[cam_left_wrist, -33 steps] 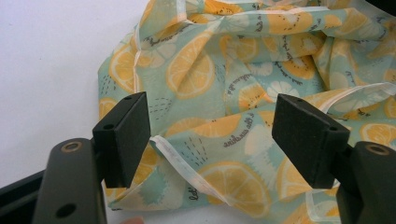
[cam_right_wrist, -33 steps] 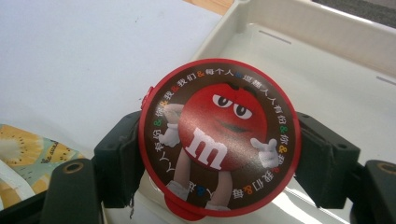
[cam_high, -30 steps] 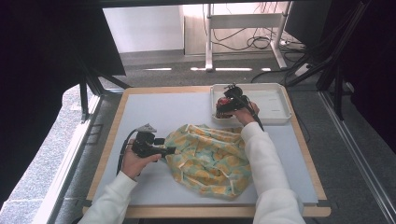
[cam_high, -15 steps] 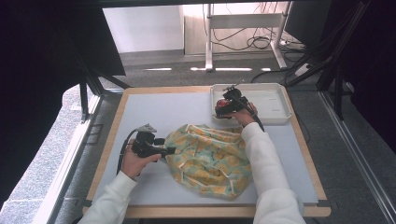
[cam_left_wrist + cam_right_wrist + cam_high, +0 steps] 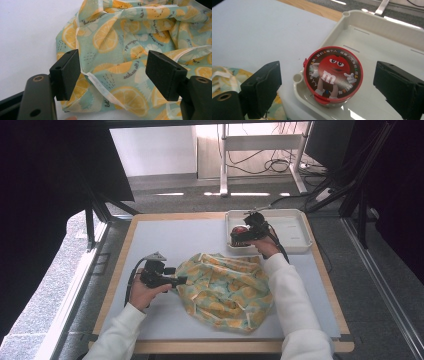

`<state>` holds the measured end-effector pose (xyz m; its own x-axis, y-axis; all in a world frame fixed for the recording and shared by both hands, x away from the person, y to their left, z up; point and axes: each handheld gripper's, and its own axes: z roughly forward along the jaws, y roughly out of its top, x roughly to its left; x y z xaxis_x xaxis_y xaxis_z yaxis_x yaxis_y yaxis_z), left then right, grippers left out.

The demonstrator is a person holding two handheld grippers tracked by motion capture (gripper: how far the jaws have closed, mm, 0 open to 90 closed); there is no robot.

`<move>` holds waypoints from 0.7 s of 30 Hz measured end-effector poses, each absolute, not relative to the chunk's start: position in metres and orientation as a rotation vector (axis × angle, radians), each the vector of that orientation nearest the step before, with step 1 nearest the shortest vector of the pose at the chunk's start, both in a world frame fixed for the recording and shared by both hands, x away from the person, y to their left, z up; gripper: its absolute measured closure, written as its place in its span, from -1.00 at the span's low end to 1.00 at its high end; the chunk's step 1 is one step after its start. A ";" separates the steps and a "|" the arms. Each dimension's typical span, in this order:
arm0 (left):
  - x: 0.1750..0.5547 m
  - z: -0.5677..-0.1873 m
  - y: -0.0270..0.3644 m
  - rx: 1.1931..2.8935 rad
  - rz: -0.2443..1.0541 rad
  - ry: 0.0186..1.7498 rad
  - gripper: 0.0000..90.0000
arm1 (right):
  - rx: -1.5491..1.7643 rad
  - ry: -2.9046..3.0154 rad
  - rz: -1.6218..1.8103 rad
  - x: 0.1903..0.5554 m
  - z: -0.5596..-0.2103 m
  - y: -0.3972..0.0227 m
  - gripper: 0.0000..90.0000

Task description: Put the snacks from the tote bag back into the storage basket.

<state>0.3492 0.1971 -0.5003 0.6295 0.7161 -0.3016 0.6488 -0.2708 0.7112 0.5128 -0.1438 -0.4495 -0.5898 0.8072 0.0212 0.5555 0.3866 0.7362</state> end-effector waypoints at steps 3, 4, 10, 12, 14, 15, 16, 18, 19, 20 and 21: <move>0.349 -0.500 0.197 1.985 0.099 1.075 -0.38 | 1.179 2.299 1.058 0.504 -0.443 -0.147 -0.82; 0.349 -0.500 0.197 1.985 0.101 1.075 -0.38 | 1.174 2.305 1.057 0.501 -0.440 -0.148 -0.81; 0.349 -0.499 0.198 1.972 0.104 1.077 -0.38 | 1.149 2.306 1.107 0.475 -0.430 -0.157 -0.77; 0.350 -0.499 0.197 1.976 0.106 1.077 -0.38 | 1.134 2.297 1.129 0.464 -0.428 -0.161 -0.76; 0.349 -0.499 0.196 1.977 0.109 1.076 -0.38 | 1.127 2.290 1.154 0.451 -0.426 -0.167 -0.73; 0.349 -0.499 0.196 1.978 0.111 1.075 -0.38 | 1.125 2.293 1.169 0.443 -0.426 -0.171 -0.72; 0.348 -0.499 0.196 1.977 0.114 1.074 -0.38 | 1.114 2.304 1.170 0.436 -0.426 -0.174 -0.71; 0.348 -0.499 0.196 1.976 0.118 1.077 -0.38 | 1.104 2.312 1.167 0.423 -0.425 -0.179 -0.71; 0.348 -0.499 0.196 1.979 0.123 1.074 -0.38 | 1.096 2.310 1.175 0.412 -0.425 -0.184 -0.70; 0.348 -0.499 0.195 1.978 0.124 1.077 -0.38 | 1.092 2.311 1.181 0.407 -0.425 -0.186 -0.70; 0.348 -0.499 0.194 1.978 0.125 1.075 -0.38 | 1.090 2.312 1.189 0.400 -0.425 -0.189 -0.69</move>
<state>0.3482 0.1942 -0.4993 0.6239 0.7256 -0.2902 0.6398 -0.2610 0.7229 0.3997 -0.1894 -0.4247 -0.6573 0.7514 0.0579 0.4840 0.3620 0.7967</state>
